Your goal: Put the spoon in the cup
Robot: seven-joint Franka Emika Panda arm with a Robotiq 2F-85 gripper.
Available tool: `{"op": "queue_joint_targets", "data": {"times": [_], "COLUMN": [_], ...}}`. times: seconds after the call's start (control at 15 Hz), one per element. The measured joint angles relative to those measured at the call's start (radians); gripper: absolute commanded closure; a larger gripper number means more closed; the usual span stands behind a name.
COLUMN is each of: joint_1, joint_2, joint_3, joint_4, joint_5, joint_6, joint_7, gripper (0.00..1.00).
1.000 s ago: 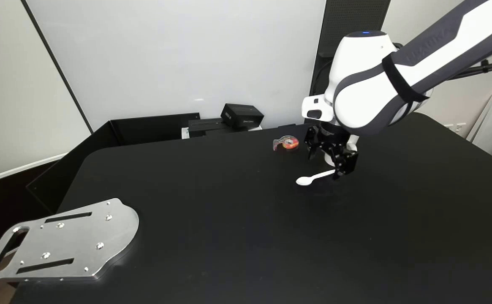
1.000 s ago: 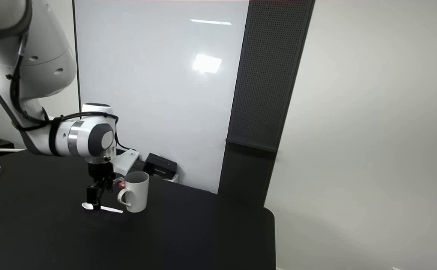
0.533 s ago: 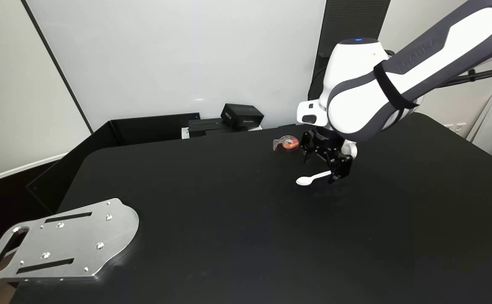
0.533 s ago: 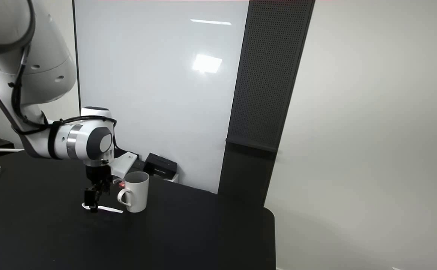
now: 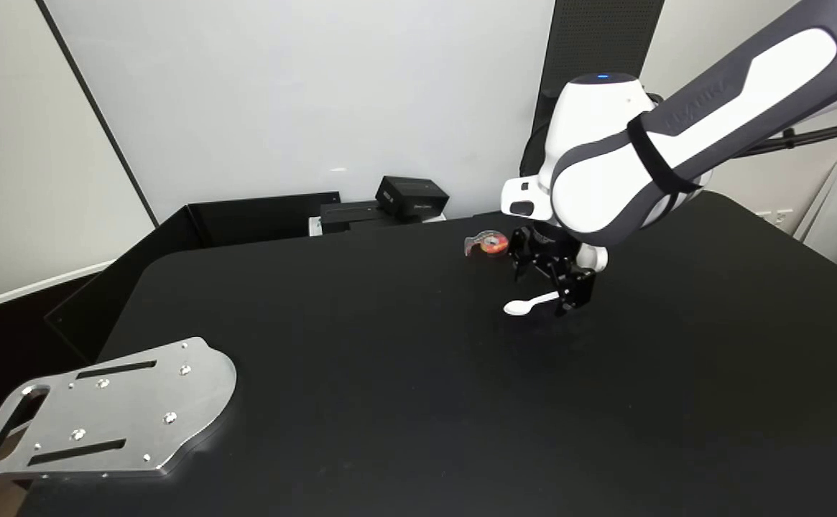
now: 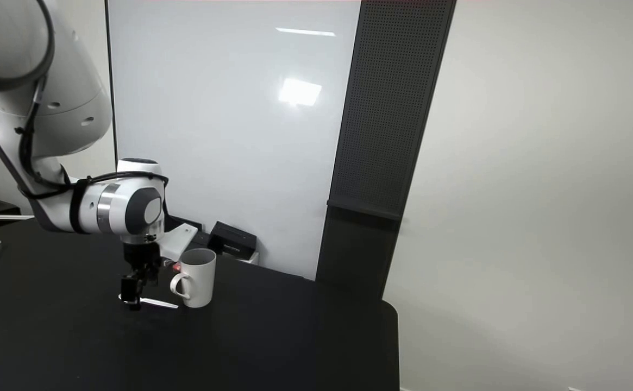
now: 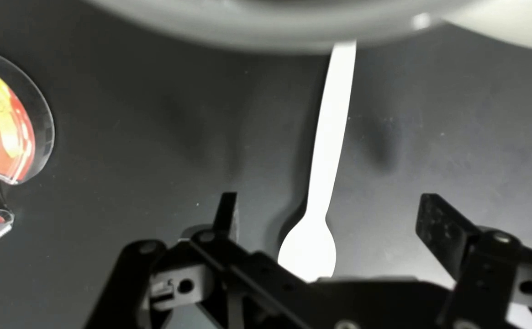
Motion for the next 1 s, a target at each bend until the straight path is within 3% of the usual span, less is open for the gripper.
{"op": "queue_joint_targets", "data": {"times": [0.4,0.47,0.53,1.0], "joint_1": [0.002,0.002,0.002,0.002], "joint_2": [0.017,0.018,0.018,0.019], "joint_3": [0.001,0.001,0.001,0.001], "joint_4": [0.012,0.013,0.013,0.014], "joint_5": [0.000,0.000,0.000,0.000], "joint_6": [-0.002,-0.003,-0.003,-0.009], "joint_7": [0.000,0.000,0.000,0.000], "gripper": [0.00,0.25,0.25,0.75]}}
